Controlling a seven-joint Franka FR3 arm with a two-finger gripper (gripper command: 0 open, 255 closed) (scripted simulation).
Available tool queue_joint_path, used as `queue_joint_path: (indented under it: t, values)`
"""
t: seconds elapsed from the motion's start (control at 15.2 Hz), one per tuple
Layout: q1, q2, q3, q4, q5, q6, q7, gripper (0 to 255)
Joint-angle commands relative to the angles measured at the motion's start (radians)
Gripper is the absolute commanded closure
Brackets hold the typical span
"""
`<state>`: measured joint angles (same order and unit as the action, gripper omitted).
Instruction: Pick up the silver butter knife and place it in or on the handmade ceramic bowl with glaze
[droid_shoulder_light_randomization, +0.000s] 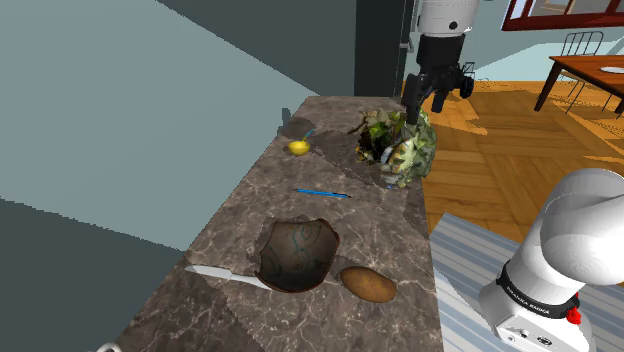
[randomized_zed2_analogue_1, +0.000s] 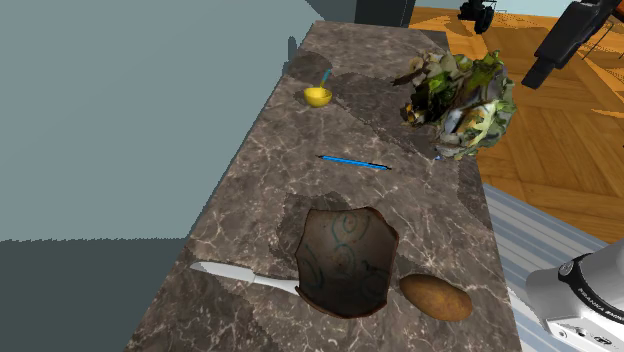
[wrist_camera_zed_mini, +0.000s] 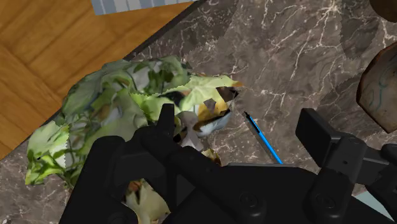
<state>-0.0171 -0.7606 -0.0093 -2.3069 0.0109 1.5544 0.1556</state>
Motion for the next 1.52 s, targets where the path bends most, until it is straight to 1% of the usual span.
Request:
queue_joint_path:
  t: [0.0, 0.4, 0.79, 1.12, 1.45]
  values:
    - [0.0, 0.0, 0.0, 0.0, 0.0, 0.0, 0.0, 0]
    - [0.057, 0.136, 0.08, 0.01, 0.039, 0.127, 0.022, 0]
    - [0.106, 0.293, 0.161, 0.054, 0.057, 0.242, 0.045, 0]
    - [0.141, 0.436, 0.227, 0.115, 0.052, 0.322, 0.069, 0]
    - [0.175, 0.587, 0.291, 0.198, 0.023, 0.387, 0.101, 0]
